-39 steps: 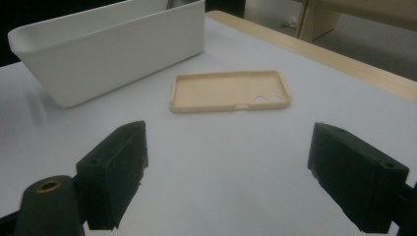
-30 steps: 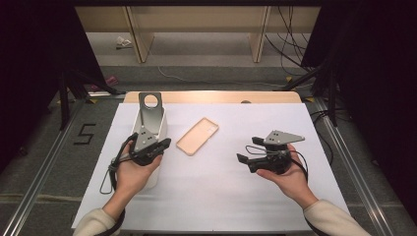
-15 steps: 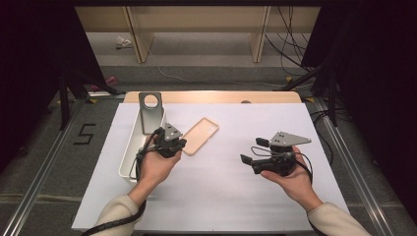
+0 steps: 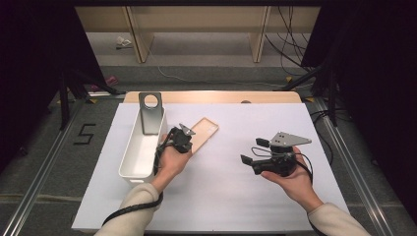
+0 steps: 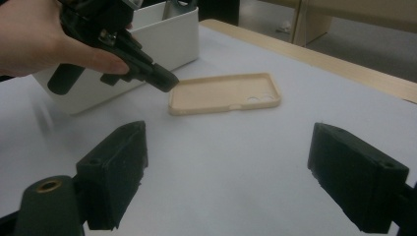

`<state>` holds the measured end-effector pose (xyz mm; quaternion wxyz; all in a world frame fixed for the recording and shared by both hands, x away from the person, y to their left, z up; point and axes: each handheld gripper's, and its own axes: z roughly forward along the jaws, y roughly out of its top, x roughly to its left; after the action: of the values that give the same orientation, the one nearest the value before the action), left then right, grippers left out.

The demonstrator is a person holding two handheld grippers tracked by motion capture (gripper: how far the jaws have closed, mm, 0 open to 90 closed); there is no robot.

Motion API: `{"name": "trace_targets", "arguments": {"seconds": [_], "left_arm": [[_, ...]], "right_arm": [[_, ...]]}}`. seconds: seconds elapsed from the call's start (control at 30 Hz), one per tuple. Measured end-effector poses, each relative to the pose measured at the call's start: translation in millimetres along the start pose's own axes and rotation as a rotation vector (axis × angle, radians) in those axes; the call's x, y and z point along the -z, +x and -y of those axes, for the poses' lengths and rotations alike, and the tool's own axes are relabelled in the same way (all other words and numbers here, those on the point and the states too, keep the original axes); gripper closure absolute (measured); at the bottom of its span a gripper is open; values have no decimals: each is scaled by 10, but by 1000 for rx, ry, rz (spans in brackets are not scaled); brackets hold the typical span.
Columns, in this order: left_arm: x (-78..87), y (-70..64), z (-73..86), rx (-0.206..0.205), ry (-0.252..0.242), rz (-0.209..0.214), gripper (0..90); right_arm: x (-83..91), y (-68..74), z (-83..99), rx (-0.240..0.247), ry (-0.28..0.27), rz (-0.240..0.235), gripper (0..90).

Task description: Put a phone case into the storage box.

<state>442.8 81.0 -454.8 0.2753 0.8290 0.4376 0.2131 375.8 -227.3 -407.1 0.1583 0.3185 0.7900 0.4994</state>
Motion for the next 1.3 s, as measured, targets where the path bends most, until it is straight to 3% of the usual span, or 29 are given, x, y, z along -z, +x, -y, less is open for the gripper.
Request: {"name": "trace_targets", "arguments": {"seconds": [0.47, 0.83, 1.3], "left_arm": [[-226, -32, 51, 6, 62, 16, 899], [-245, -92, 19, 8, 79, 49, 899], [-269, -152, -38, 38, 89, 106, 899]], "right_arm": [[0, -1, 0, 1, -1, -1, 161], [-2, -4, -1, 0, 1, -1, 161], [-3, -2, -1, 2, -2, -3, 161]]}}
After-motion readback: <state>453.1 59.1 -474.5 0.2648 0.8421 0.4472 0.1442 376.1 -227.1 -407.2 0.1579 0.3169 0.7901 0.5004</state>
